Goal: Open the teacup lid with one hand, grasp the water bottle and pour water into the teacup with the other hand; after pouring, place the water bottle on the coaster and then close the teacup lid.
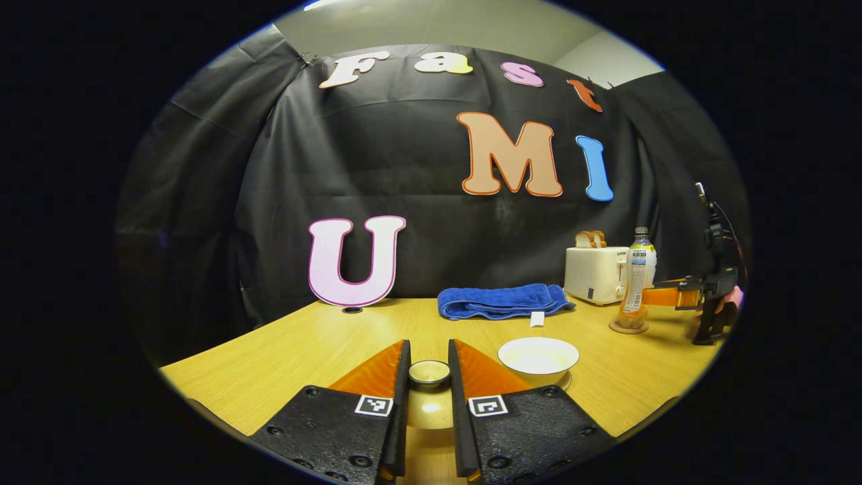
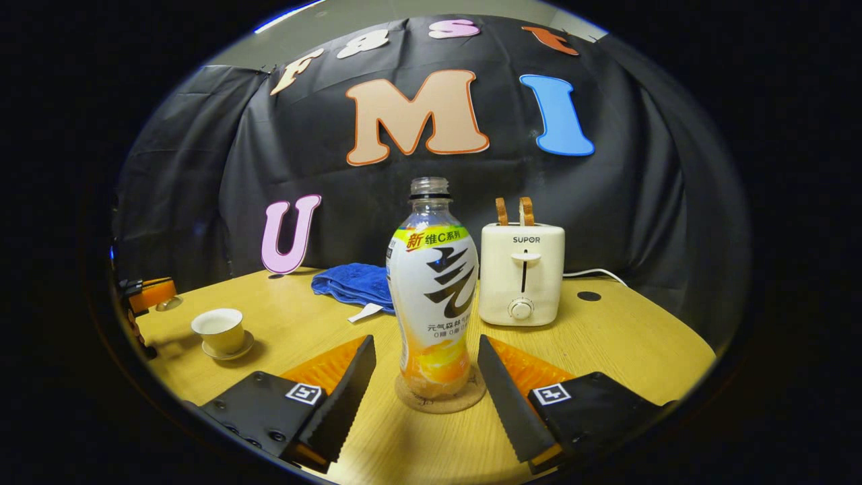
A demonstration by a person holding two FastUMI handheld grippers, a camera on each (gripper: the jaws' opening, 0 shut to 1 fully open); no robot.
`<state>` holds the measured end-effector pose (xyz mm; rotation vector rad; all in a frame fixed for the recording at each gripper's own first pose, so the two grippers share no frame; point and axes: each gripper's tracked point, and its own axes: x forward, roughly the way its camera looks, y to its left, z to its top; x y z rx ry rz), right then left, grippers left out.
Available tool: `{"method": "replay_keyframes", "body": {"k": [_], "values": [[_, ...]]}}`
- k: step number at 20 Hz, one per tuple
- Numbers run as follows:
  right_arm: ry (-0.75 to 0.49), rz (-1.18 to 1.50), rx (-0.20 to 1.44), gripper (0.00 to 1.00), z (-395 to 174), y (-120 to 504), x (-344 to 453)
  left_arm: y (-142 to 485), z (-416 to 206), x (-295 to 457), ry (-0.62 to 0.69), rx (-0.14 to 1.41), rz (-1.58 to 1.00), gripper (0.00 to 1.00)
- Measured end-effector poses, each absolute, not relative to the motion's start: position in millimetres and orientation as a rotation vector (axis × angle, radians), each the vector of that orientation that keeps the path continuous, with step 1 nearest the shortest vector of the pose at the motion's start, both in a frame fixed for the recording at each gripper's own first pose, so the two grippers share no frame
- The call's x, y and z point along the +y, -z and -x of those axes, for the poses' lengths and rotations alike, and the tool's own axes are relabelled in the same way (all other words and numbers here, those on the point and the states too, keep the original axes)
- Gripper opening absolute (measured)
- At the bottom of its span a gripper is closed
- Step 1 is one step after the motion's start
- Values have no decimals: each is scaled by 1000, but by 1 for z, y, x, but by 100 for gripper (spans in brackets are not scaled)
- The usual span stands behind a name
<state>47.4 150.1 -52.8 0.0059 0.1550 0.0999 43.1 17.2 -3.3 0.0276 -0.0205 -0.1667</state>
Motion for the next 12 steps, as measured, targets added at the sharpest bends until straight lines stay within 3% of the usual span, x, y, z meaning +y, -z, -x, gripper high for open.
{"method": "replay_keyframes", "body": {"k": [1, 2, 3, 6, 9, 12], "values": [[-96, -11, 152, 94, -43, 52, 149, 2, -43, 17, 170, -22, -28, 26], [-96, -17, 147, 100, -37, 51, 150, 3, -45, 15, 175, -22, -28, 26], [-96, -18, 145, 94, -32, 50, 149, 3, -47, 12, 183, -22, -28, 26], [-91, -12, 124, 99, -17, 46, 147, 5, -56, 0, 216, -18, -28, 26], [-77, -8, 86, 94, -3, 43, 141, 5, -62, -14, 253, -14, -25, 26], [-60, -2, 39, 96, 9, 36, 136, 6, -67, -28, 288, -10, -23, 26]]}}
